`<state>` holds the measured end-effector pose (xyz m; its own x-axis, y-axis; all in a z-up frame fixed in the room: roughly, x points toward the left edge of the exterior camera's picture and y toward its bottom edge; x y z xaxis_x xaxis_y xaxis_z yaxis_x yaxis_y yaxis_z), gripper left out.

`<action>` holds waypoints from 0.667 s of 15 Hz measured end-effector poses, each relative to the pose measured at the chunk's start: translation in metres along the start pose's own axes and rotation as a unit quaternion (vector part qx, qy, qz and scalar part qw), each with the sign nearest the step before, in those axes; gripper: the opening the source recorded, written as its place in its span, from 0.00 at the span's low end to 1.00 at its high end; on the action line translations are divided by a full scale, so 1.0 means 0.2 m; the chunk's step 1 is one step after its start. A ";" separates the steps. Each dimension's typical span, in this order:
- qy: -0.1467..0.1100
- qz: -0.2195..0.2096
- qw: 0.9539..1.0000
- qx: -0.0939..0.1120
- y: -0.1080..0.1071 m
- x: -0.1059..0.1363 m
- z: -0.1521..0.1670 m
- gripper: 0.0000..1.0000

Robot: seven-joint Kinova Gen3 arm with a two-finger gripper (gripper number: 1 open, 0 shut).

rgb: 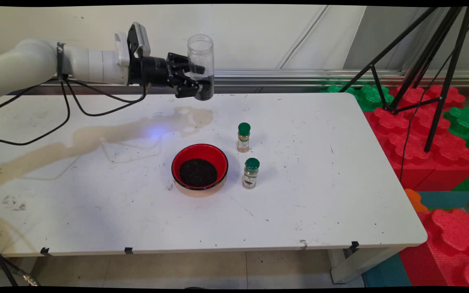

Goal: Pour the black seasoning powder in the red bowl, then place the picked object on the table

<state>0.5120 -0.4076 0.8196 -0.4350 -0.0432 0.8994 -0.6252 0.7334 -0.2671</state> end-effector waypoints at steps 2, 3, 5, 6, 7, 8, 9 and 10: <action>0.005 -0.028 1.000 0.001 -0.01 -0.03 0.02 0.00; 0.006 -0.035 0.999 0.001 -0.01 -0.04 0.03 0.00; 0.008 -0.050 0.999 0.000 -0.01 -0.07 0.05 0.00; 0.008 -0.061 0.998 -0.002 0.00 -0.10 0.07 0.00; 0.007 -0.070 0.997 -0.005 0.01 -0.14 0.08 0.00; 0.005 -0.076 0.997 -0.010 0.02 -0.18 0.10 0.00; 0.005 -0.078 0.997 -0.012 0.03 -0.20 0.10 0.00; 0.004 -0.079 0.997 -0.015 0.04 -0.22 0.11 0.00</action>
<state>0.5124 -0.4153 0.7695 -0.3272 -0.1547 0.9322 -0.6663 0.7373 -0.1116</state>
